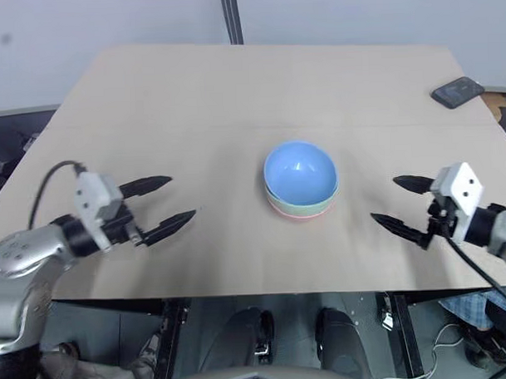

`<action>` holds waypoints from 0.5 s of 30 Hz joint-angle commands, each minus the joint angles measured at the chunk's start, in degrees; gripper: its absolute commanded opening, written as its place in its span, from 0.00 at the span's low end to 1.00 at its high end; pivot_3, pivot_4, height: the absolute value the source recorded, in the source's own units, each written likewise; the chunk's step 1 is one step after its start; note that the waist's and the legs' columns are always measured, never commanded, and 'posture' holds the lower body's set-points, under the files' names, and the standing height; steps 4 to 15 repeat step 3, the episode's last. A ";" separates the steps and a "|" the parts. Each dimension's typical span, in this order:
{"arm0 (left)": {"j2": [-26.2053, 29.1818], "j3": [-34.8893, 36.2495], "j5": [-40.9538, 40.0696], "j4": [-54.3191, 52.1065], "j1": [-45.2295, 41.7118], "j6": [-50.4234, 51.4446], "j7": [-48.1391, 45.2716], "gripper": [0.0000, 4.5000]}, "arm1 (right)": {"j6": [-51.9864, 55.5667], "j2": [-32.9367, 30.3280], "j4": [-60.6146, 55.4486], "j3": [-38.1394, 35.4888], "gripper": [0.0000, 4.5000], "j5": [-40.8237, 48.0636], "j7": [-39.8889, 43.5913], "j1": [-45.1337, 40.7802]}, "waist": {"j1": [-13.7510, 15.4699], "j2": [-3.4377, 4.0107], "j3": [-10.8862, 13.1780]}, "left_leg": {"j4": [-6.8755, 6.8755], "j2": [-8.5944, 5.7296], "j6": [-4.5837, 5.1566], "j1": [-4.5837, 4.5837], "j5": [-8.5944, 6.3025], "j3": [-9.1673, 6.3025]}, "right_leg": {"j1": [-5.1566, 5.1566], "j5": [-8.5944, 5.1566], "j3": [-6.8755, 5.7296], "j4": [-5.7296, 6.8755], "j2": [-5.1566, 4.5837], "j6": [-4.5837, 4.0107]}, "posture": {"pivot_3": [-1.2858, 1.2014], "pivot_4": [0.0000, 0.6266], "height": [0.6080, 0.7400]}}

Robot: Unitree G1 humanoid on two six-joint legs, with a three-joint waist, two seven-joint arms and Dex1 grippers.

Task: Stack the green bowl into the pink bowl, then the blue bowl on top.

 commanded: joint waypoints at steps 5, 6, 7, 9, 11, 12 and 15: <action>2.42 4.49 -3.70 -3.09 2.13 2.13 0.83 0.99 | 0.85 -2.10 -0.51 -5.16 1.00 3.32 3.11 -0.19 | -0.13 0.03 -0.02 | 0.00 0.01 0.07 0.06 -0.15 -0.02 | -0.01 0.00 -0.06 0.02 -0.03 0.00 | 0.52 0.24 1.00; 2.42 4.49 -3.70 -3.09 2.13 2.13 0.83 0.99 | 0.85 -2.10 -0.51 -5.16 1.00 3.32 3.11 -0.19 | -0.13 0.03 -0.02 | 0.00 0.01 0.07 0.06 -0.15 -0.02 | -0.01 0.00 -0.06 0.02 -0.03 0.00 | 0.52 0.24 1.00; 2.42 4.49 -3.70 -3.09 2.13 2.13 0.83 0.99 | 0.85 -2.10 -0.51 -5.16 1.00 3.32 3.11 -0.19 | -0.13 0.03 -0.02 | 0.00 0.01 0.07 0.06 -0.15 -0.02 | -0.01 0.00 -0.06 0.02 -0.03 0.00 | 0.52 0.24 1.00; 2.42 4.49 -3.70 -3.09 2.13 2.13 0.83 0.99 | 0.85 -2.10 -0.51 -5.16 1.00 3.32 3.11 -0.19 | -0.13 0.03 -0.02 | 0.00 0.01 0.07 0.06 -0.15 -0.02 | -0.01 0.00 -0.06 0.02 -0.03 0.00 | 0.52 0.24 1.00; 2.42 4.49 -3.70 -3.09 2.13 2.13 0.83 0.99 | 0.85 -2.10 -0.51 -5.16 1.00 3.32 3.11 -0.19 | -0.13 0.03 -0.02 | 0.00 0.01 0.07 0.06 -0.15 -0.02 | -0.01 0.00 -0.06 0.02 -0.03 0.00 | 0.52 0.24 1.00; 2.42 4.49 -3.70 -3.09 2.13 2.13 0.83 0.99 | 0.85 -2.10 -0.51 -5.16 1.00 3.32 3.11 -0.19 | -0.13 0.03 -0.02 | 0.00 0.01 0.07 0.06 -0.15 -0.02 | -0.01 0.00 -0.06 0.02 -0.03 0.00 | 0.52 0.24 1.00; 2.42 4.49 -3.70 -3.09 2.13 2.13 0.83 0.99 | 0.85 -2.10 -0.51 -5.16 1.00 3.32 3.11 -0.19 | -0.13 0.03 -0.02 | 0.00 0.01 0.07 0.06 -0.15 -0.02 | -0.01 0.00 -0.06 0.02 -0.03 0.00 | 0.52 0.24 1.00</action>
